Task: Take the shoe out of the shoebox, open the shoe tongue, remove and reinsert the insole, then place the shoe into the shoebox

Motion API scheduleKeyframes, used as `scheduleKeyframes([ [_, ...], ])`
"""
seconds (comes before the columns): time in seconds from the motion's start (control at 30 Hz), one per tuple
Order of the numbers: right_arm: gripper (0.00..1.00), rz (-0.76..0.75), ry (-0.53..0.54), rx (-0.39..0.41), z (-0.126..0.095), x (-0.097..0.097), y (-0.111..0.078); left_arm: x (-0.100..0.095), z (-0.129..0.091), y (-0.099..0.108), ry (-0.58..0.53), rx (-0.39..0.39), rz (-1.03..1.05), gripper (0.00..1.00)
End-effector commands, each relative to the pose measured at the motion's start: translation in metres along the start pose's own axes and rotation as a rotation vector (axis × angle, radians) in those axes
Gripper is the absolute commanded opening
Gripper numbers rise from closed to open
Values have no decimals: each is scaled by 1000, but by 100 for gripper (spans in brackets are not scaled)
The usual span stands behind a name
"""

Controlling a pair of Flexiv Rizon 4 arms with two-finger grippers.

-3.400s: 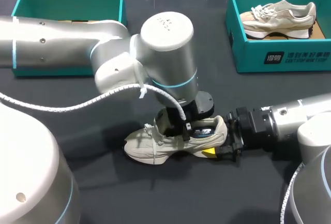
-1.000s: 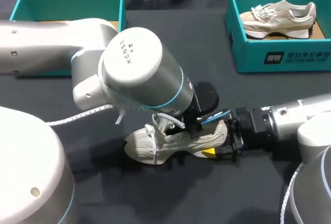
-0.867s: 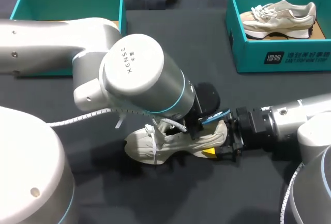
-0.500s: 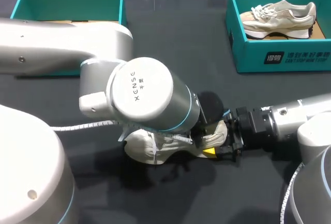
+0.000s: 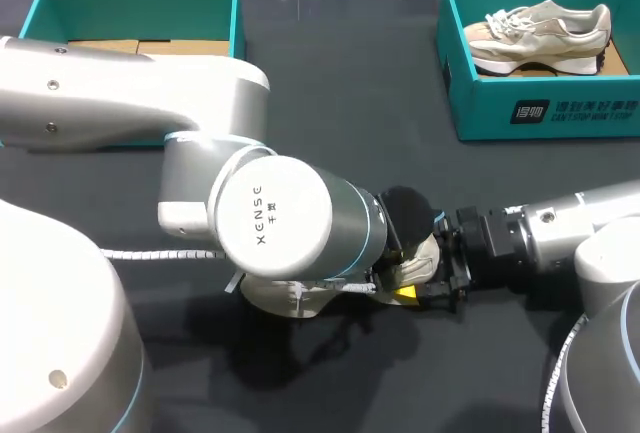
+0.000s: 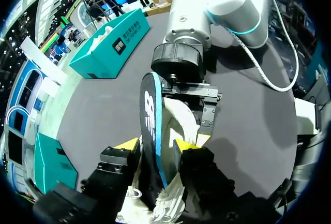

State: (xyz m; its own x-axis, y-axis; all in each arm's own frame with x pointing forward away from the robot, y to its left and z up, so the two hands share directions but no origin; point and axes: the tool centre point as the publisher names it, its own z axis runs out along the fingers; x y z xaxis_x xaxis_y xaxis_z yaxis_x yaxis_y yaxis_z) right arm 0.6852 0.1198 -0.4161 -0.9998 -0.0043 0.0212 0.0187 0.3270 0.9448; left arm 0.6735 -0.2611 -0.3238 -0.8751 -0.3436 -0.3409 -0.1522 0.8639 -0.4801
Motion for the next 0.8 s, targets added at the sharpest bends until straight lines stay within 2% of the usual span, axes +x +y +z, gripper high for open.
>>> scheduleKeyframes([
  [0.03, 0, 1, 0, 4, 0, 1, 0, -3, 7, 7, 4, 23, -8, 40],
  [0.33, 0, 1, 0, 4, 0, 1, 0, -5, 19, 10, 19, 46, -11, 41],
  [0.57, 0, 1, 0, 4, 0, 1, 0, -2, 20, 4, 10, 78, -2, 40],
  [0.67, 0, 1, 0, 4, 0, 1, 0, 2, 21, 2, 0, 81, 3, 37],
  [0.8, 0, 1, 0, 4, 0, 1, 0, 2, 21, 1, 7, 89, 2, 29],
])
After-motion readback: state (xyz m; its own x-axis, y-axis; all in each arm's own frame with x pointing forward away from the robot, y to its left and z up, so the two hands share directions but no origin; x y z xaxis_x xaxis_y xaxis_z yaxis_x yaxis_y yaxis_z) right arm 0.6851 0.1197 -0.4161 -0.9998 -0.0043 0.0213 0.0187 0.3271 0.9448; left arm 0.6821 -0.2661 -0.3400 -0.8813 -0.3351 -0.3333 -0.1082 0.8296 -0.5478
